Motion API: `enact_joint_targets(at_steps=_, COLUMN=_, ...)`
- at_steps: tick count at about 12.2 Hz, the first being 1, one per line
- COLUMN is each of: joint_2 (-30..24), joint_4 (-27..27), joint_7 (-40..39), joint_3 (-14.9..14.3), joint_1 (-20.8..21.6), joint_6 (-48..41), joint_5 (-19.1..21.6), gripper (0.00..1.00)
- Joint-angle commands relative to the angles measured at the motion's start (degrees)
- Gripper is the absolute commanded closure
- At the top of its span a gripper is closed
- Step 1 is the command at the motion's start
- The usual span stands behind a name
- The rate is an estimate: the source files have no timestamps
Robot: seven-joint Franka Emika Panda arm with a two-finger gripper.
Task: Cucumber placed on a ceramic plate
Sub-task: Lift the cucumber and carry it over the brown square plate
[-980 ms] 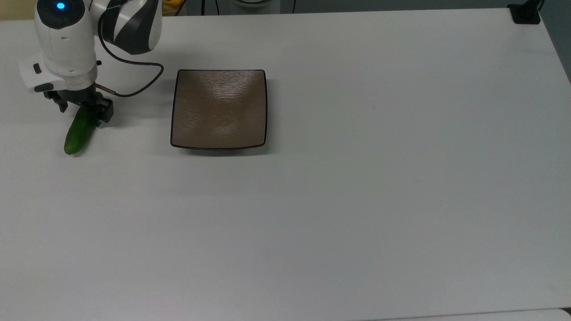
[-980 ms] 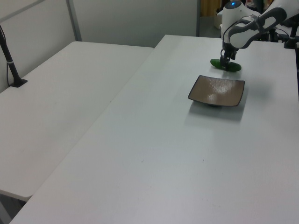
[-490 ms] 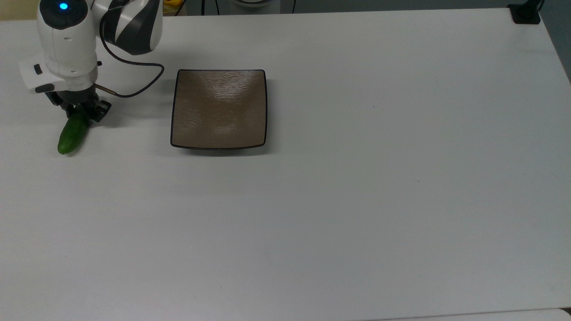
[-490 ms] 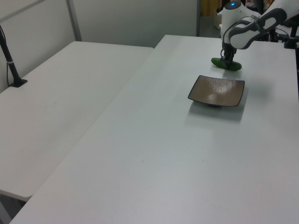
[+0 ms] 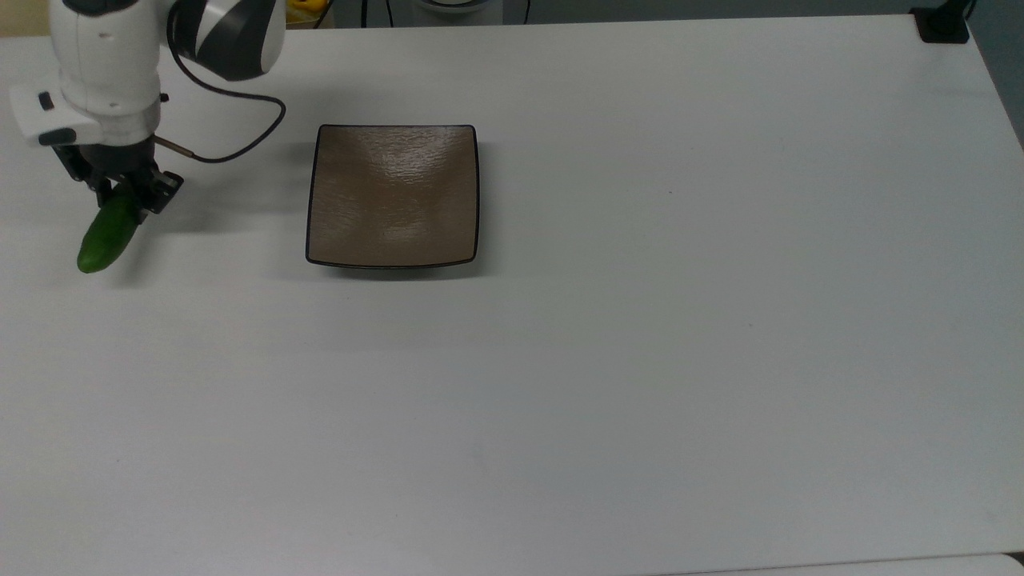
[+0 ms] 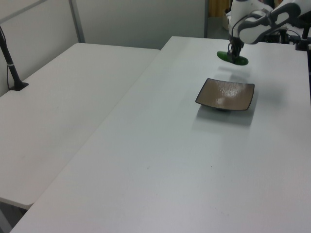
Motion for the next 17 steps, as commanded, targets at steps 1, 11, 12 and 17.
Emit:
enact_joint_targets(at_steps=1, joint_2=-6.24, joint_4=-3.02, joint_7=0.09, joint_3=2.72, joint_1=0.48, joint_6=-1.58, joint_5=4.26, gripper=0.69)
enact_joint_targets(at_steps=11, joint_2=-13.9, joint_4=-6.01, joint_7=0.27, joint_3=14.5, joint_1=5.41, joint_6=-20.05, joint_5=9.21, gripper=0.69)
enact_joint_targets(at_steps=12, joint_2=-13.9, joint_4=-6.97, joint_7=0.27, joint_3=15.3, joint_1=5.84, joint_6=-20.05, joint_5=9.21, gripper=0.69)
enact_joint_targets(at_steps=17, joint_2=-13.11, joint_4=-9.26, joint_7=0.27, joint_3=16.45, joint_1=7.08, joint_6=-19.88, joint_5=9.12, gripper=0.49)
